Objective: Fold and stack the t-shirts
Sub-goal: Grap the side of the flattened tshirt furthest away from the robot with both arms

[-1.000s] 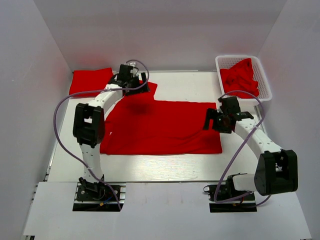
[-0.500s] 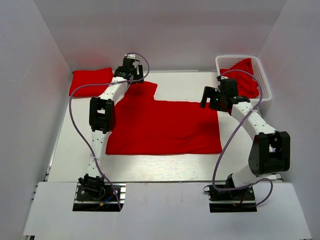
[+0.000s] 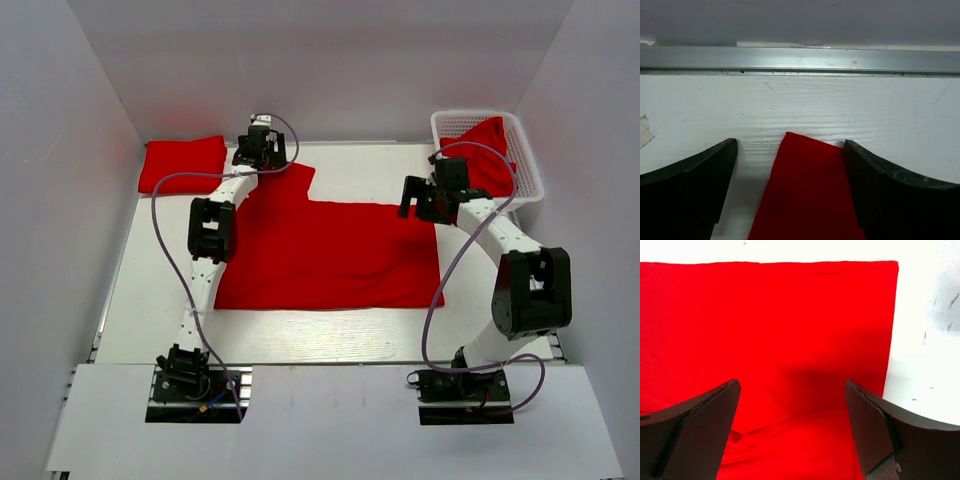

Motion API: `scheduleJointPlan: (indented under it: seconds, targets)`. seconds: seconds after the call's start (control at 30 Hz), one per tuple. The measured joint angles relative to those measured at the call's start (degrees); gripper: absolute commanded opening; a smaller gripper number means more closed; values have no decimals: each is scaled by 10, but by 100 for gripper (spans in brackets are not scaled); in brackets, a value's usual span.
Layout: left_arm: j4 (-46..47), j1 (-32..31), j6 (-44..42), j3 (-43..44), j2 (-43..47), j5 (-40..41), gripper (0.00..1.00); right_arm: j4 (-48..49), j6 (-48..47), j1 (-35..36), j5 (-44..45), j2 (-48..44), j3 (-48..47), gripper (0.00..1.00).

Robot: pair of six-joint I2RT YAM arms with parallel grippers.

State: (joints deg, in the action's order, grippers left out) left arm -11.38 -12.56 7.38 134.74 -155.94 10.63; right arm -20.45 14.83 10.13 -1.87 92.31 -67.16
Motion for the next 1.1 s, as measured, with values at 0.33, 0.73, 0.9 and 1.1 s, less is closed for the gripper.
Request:
scheduleJointPlan:
  seconds: [0.33,0.73,0.9,1.1]
  targets:
    - [14,0,-23,12,-13,-10,63,-2,-3,0,0,19,-7,90]
    - [43,0,-24,-6,-12,-25,0,-6,3,0,0,44,-30,90]
    - [73,0,-22,-49,8,-26,0,-22,30,0,-2,98,-101,90]
    - [89,0,-19,-118,49,-29,0,-25,81,4,44,166,-178,90]
